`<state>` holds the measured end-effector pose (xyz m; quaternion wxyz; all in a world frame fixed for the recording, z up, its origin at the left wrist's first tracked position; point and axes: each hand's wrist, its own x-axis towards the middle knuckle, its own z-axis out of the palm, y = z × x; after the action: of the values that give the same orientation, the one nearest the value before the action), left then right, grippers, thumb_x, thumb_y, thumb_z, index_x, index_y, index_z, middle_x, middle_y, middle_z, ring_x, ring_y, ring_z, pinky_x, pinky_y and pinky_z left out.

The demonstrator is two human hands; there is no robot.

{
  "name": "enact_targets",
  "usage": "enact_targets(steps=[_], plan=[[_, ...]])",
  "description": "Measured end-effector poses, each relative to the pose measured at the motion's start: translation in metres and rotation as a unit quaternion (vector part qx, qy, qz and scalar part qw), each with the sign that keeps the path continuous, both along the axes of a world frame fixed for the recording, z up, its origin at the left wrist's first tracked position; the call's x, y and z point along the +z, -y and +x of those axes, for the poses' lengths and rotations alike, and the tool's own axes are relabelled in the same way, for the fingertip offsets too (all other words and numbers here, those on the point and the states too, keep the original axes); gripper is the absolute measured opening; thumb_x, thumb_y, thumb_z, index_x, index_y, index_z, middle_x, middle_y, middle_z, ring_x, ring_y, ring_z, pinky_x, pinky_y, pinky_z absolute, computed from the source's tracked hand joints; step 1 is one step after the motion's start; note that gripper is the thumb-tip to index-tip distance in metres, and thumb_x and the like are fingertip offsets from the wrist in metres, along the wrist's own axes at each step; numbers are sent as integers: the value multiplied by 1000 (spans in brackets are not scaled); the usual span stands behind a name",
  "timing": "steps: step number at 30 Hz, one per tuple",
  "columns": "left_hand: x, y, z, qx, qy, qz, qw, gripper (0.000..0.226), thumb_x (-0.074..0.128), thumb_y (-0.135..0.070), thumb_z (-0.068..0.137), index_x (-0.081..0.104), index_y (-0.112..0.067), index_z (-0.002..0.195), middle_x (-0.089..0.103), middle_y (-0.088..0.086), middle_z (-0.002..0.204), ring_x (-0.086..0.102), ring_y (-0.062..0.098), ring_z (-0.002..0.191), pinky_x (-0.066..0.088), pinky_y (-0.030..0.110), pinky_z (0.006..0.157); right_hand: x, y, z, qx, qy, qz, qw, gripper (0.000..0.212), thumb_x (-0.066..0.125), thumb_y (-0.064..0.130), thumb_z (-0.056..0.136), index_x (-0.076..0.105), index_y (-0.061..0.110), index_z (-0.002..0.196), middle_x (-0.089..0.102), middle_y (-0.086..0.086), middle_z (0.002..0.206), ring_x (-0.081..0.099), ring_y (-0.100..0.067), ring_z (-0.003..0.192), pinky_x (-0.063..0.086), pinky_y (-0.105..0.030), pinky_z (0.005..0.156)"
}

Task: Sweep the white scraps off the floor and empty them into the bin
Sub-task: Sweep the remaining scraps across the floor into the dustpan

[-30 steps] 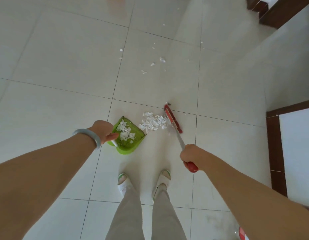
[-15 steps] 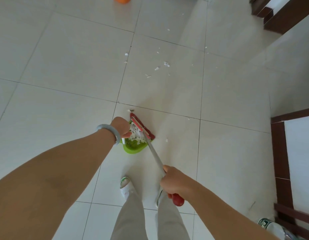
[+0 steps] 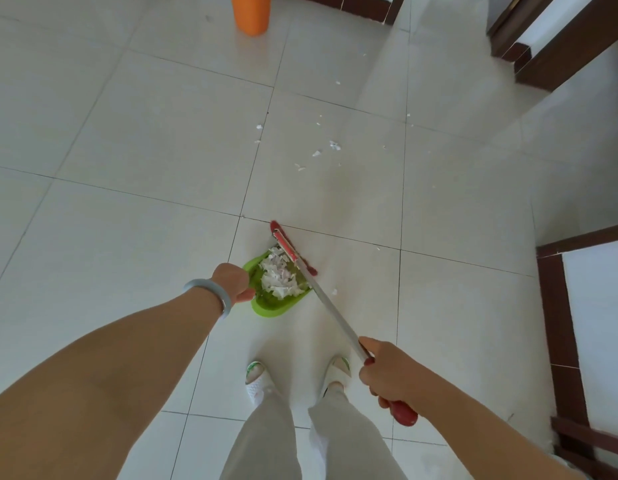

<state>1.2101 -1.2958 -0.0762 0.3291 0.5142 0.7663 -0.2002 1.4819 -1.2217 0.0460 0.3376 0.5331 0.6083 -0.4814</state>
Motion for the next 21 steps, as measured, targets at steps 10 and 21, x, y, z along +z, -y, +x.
enact_targets(steps=[10, 21], plan=[[-4, 86, -4, -6, -6, 41, 999, 40, 29, -48, 100, 42, -15, 81, 40, -6, 63, 51, 19, 72, 34, 24, 67, -28, -43, -54, 152, 68, 92, 982, 39, 33, -2, 87, 47, 4, 123, 55, -13, 72, 52, -19, 51, 38, -22, 38], [-14, 122, 8, 16, -26, -3, 1000, 40, 27, -49, 99, 44, -16, 84, 55, -1, 84, 64, 19, 94, 44, 25, 82, -69, -81, -65, 332, 114, 137, 926, 54, 38, 0, 88, 40, 9, 141, 61, -15, 90, 60, -25, 60, 44, -25, 44]])
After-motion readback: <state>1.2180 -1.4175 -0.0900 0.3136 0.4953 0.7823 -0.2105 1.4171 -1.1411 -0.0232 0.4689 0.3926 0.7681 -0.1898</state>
